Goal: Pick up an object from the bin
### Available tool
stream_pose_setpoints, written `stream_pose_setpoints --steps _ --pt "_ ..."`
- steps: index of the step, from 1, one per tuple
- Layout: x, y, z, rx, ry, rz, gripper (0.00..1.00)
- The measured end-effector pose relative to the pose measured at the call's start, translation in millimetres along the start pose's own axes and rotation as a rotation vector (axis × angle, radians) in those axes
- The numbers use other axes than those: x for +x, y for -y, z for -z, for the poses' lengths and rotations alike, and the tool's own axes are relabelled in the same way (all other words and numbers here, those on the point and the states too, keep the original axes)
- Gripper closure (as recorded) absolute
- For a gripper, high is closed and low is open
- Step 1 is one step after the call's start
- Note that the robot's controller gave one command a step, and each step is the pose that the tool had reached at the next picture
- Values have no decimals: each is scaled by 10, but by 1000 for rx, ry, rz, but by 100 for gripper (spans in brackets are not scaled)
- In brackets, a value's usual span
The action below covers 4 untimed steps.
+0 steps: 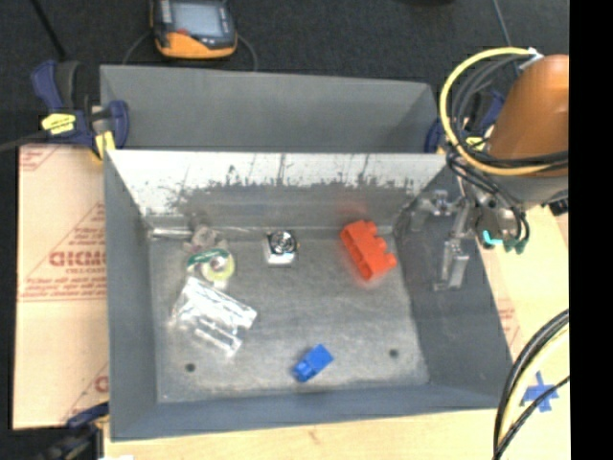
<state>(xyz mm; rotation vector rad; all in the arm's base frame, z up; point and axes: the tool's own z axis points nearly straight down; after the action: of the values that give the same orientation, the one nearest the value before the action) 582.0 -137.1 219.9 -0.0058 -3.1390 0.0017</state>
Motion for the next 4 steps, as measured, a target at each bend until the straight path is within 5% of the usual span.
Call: stream_pose_setpoints --steps 1,2,3,4 --pt "-195 -462 -1350 -1 4 3 0" --pt "-635 -548 -1457 3 15 15 0" --pt "294 298 -1212 4 3 90 0" --pt "1048 -342 -1422 7 20 433 0"
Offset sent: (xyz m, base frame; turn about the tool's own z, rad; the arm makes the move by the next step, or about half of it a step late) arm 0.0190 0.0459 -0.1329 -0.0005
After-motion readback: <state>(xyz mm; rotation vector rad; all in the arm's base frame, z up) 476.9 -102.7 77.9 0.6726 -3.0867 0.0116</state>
